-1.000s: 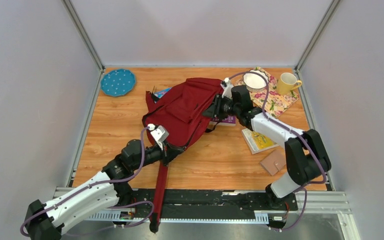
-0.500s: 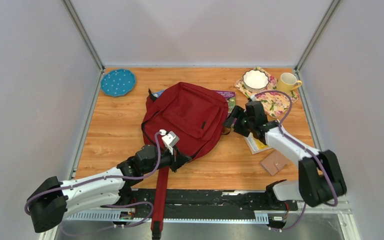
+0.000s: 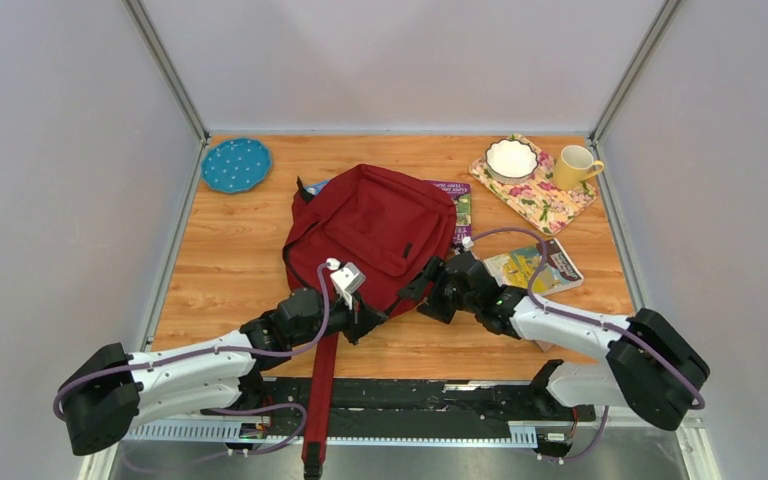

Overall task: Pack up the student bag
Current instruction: Unzip the student bag at the center of the board.

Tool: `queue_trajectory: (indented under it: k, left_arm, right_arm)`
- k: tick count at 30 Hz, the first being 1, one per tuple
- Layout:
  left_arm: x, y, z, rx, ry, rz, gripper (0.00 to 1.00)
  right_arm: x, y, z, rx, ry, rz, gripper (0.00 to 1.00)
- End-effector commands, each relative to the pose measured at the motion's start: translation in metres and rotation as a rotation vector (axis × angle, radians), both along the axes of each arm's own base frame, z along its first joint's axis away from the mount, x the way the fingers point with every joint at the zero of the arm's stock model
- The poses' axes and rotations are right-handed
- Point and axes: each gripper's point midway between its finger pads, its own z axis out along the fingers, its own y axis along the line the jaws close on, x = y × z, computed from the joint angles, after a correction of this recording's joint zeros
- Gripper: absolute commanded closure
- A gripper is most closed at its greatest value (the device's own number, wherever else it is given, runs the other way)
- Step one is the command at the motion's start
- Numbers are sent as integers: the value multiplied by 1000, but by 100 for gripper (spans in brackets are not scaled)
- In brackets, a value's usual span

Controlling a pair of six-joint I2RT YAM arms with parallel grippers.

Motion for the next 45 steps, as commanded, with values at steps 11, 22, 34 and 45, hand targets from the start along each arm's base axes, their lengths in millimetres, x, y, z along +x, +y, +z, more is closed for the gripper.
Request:
queue_trajectory:
  k: [11,22,34,45]
  left_arm:
    - [0,3,25,-21,-85,-4,100]
    - [33,89,30,210,-235,320,100]
    - [24,90,21,217,-235,277,100]
    - [17,35,31,92,-174,121,100]
  right_arm:
    - [27,42,-2,119,30,-123,70]
    - [82,-21,68,-190,-392,32,100]
    - [113,-58,27,-237,-266,166,78]
    - [81,-100,75,-243,-278,-60,22]
